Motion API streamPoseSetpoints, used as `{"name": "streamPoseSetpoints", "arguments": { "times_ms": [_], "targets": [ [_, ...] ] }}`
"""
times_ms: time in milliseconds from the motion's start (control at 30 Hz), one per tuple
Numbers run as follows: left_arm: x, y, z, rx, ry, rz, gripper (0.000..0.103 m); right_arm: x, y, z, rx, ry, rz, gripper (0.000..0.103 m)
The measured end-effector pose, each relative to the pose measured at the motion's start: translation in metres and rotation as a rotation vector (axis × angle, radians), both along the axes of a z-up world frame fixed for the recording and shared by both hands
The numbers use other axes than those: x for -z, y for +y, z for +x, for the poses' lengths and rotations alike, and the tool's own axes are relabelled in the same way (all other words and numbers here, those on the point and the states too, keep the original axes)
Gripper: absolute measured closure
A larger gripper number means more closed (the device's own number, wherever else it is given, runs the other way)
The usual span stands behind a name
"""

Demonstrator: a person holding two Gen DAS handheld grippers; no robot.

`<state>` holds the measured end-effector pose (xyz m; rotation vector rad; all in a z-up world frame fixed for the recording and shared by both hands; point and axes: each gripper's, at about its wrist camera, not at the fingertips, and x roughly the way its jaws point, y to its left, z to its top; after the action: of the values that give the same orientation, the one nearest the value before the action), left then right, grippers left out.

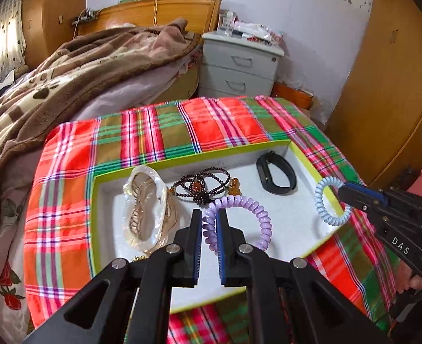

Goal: Organize jewelry
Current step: 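Carry both coil hair ties into the yellow box and open both tools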

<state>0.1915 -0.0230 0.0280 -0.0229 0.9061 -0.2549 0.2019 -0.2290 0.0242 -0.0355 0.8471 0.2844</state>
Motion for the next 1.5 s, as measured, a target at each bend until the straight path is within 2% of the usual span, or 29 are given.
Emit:
{"name": "streamPoseSetpoints", "arguments": {
  "times_ms": [333,600,1367,1467,1500],
  "targets": [
    [0.032,-0.011,0.025,0.01,0.086,0.015,0.093,0.025,0.013,0.024,-0.058,0.071,-0.075,0.093],
    [0.044,-0.01,0.032,-0.007,0.12,0.019,0.093,0.035,0.019,0.028,-0.094,0.095,-0.129,0.093],
    [0.045,-0.012,0.032,-0.011,0.117,0.03,0.092,0.04,0.023,0.029,-0.077,0.098,-0.166,0.093],
    [0.045,-0.011,0.031,-0.018,0.117,0.033,0.09,0.039,0.022,0.028,-0.073,0.093,-0.161,0.092],
    [0.044,-0.011,0.031,-0.019,0.114,0.032,0.086,0.038,0.022,0.028,-0.071,0.092,-0.159,0.092]
  ]
}}
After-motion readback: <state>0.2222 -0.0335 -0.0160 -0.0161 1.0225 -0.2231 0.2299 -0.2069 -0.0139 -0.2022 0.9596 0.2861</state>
